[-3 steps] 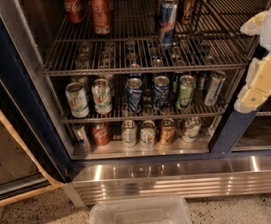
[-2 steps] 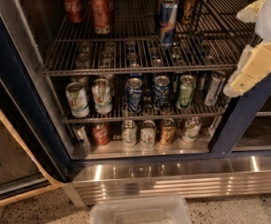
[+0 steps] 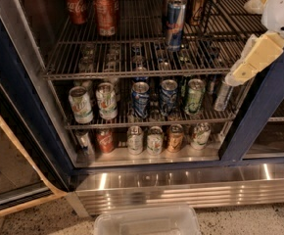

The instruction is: Pick orange can from top shelf of fridge

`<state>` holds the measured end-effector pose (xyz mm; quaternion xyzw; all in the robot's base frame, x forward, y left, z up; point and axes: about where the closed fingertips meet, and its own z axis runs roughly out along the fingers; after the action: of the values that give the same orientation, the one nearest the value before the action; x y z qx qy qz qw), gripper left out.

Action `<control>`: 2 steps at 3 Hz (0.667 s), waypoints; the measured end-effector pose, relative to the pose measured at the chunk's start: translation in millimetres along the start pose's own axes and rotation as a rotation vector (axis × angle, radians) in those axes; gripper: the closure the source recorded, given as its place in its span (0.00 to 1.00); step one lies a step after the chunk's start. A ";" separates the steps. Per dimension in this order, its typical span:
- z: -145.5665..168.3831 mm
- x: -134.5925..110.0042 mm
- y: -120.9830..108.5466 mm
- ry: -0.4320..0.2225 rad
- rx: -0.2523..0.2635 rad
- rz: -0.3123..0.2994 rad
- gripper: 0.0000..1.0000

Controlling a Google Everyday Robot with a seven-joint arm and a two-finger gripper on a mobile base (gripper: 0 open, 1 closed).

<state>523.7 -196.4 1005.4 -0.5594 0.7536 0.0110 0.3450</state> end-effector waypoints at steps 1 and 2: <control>-1.7 -3.8 1.1 -0.031 0.013 0.002 0.00; 3.5 -18.0 -12.5 -0.115 0.069 0.017 0.00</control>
Offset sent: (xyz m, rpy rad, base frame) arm 0.0449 0.0167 0.0339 0.2027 -0.2350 -0.0460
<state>538.6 -184.6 1016.9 -0.5393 0.7372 0.0201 0.4065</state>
